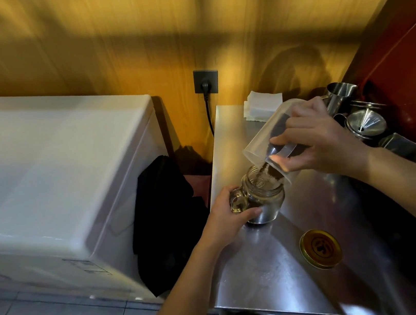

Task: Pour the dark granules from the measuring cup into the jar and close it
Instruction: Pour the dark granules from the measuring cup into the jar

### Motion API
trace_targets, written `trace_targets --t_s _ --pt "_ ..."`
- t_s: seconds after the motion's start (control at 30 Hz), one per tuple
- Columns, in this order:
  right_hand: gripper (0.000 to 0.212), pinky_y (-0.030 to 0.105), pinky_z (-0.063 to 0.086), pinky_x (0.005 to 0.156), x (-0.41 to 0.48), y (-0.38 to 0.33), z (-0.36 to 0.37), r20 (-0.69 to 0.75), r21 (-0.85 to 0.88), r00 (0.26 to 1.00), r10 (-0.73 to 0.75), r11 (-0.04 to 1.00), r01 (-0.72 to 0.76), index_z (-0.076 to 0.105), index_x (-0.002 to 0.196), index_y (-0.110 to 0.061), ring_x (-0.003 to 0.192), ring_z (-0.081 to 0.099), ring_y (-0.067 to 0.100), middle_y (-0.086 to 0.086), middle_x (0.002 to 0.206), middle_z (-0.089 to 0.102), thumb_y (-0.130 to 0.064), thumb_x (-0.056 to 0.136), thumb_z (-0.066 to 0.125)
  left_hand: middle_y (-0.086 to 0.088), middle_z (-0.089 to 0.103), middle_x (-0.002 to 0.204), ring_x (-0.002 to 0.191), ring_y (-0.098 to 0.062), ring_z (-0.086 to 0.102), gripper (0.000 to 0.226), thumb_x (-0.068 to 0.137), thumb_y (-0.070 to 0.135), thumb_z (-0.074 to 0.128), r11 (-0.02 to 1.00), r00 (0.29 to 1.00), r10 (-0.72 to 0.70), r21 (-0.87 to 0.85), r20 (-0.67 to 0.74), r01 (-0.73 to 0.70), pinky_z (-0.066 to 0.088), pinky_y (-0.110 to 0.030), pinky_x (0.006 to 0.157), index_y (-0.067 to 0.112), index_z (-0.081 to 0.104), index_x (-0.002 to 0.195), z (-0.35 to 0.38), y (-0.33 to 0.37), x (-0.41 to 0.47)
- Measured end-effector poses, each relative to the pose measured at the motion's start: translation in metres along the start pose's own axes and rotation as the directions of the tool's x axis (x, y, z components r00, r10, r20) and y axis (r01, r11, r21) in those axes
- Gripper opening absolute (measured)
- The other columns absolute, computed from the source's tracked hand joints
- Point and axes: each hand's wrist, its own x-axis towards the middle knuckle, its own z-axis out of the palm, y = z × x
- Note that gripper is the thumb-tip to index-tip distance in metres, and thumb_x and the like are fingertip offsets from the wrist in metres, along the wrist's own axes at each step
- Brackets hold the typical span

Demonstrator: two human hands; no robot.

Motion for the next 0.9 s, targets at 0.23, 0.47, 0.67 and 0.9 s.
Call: trace_targets --t_s 0.23,0.47,0.67,0.9 --pt "0.032 0.035 0.028 0.071 -0.0001 0.0009 -0.0005 -0.006 0.002 1.0 -0.022 1.0 0.023 0.067 0.068 0.001 0.064 0.054 0.028 0.009 0.062 0.064 -0.03 0.075 0.062 0.016 0.062 0.104 0.099 0.0 0.06 0.052 0.053 0.059 0.078 1.0 1.0 -0.002 0.029 -0.003 0.002 0.05 -0.023 0.085 0.055 0.047 0.095 0.0003 -0.0008 -0.0007" --pt "0.022 0.035 0.027 0.07 0.0009 -0.0002 0.0014 -0.008 -0.004 1.0 -0.026 1.0 0.026 0.066 0.066 0.0 0.063 0.054 0.027 0.009 0.061 0.063 -0.02 0.068 0.073 0.028 0.055 0.097 0.089 0.028 0.046 0.05 0.059 0.058 0.076 0.994 0.999 -0.034 0.105 -0.026 0.036 0.037 0.004 0.065 0.072 0.039 0.089 0.0012 -0.0004 -0.0031" --pt "0.029 0.044 0.036 0.066 0.0006 0.0 0.0006 -0.006 0.017 1.0 -0.031 0.999 0.031 0.066 0.066 0.001 0.061 0.054 0.028 0.009 0.058 0.061 -0.027 0.073 0.066 0.023 0.057 0.099 0.09 0.023 0.05 0.047 0.061 0.052 0.079 0.996 0.999 -0.039 0.08 -0.017 0.041 0.038 0.003 0.066 0.059 0.045 0.092 -0.0001 -0.0023 -0.0029" --pt "0.026 0.032 0.024 0.069 0.0027 0.0008 0.0024 -0.013 0.011 0.999 -0.041 0.999 0.041 0.065 0.065 0.001 0.061 0.052 0.026 0.009 0.057 0.06 -0.024 0.069 0.072 0.024 0.057 0.1 0.093 0.016 0.054 0.047 0.063 0.051 0.079 0.998 0.999 -0.033 0.059 -0.013 0.034 0.044 -0.01 0.072 0.06 0.044 0.092 0.0007 -0.0027 -0.0034"
